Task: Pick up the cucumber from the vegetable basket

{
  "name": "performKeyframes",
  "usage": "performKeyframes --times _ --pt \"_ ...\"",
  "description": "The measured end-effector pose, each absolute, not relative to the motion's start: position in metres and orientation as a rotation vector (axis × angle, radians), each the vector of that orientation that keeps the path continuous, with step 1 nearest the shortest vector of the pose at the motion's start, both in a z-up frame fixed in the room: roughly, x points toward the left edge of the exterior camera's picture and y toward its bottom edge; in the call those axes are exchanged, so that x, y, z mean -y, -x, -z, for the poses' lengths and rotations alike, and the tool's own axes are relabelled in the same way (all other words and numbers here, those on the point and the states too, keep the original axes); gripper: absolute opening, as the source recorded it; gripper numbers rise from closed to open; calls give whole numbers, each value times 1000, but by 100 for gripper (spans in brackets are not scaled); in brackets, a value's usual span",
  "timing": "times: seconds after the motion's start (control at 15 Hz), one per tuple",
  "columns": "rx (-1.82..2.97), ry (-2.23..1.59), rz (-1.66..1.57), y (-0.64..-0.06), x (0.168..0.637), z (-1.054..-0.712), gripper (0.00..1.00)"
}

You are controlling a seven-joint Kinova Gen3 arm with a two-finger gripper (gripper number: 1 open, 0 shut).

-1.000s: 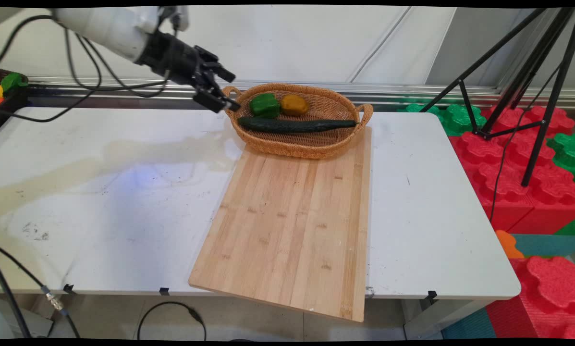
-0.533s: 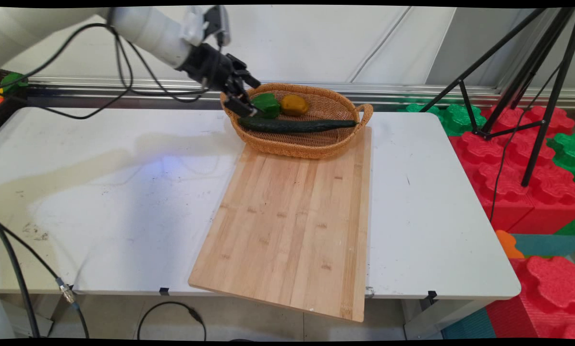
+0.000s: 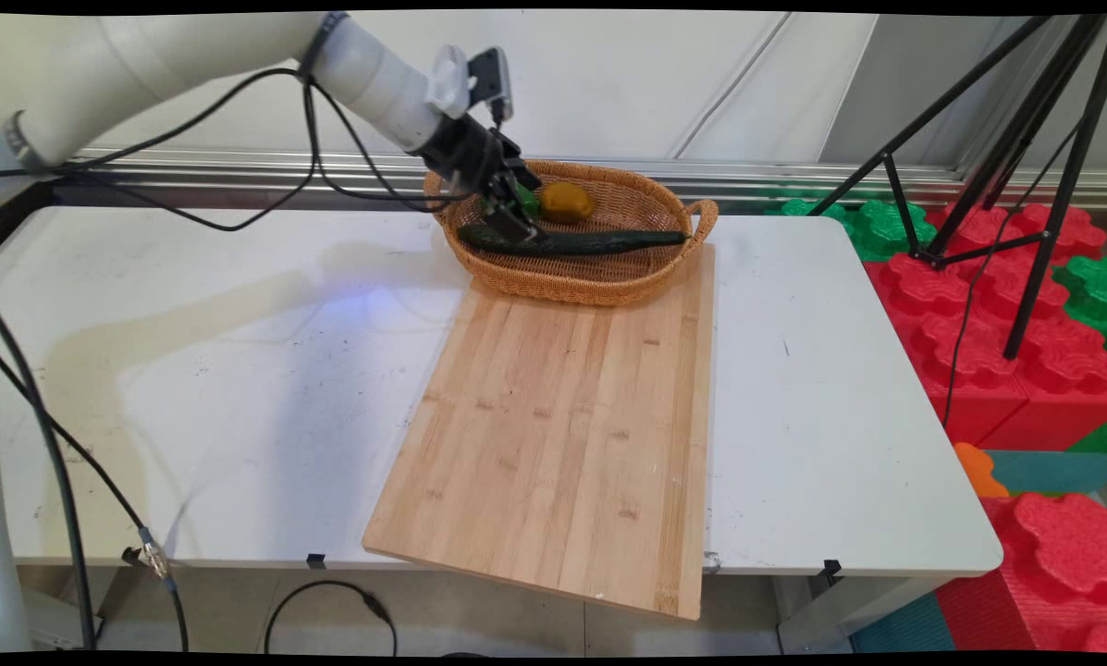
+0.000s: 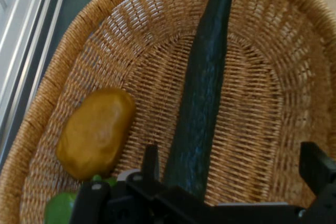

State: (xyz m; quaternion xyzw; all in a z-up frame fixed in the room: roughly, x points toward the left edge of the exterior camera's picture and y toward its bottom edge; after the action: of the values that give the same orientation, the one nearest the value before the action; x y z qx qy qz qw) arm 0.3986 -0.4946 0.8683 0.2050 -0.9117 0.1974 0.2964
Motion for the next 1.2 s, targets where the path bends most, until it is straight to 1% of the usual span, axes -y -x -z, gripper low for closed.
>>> performKeyframes --times 0.6,1.2 --pt "2493 -552 -489 -371 538 -828 100" --pt "2522 -559 -485 -359 557 -809 100"
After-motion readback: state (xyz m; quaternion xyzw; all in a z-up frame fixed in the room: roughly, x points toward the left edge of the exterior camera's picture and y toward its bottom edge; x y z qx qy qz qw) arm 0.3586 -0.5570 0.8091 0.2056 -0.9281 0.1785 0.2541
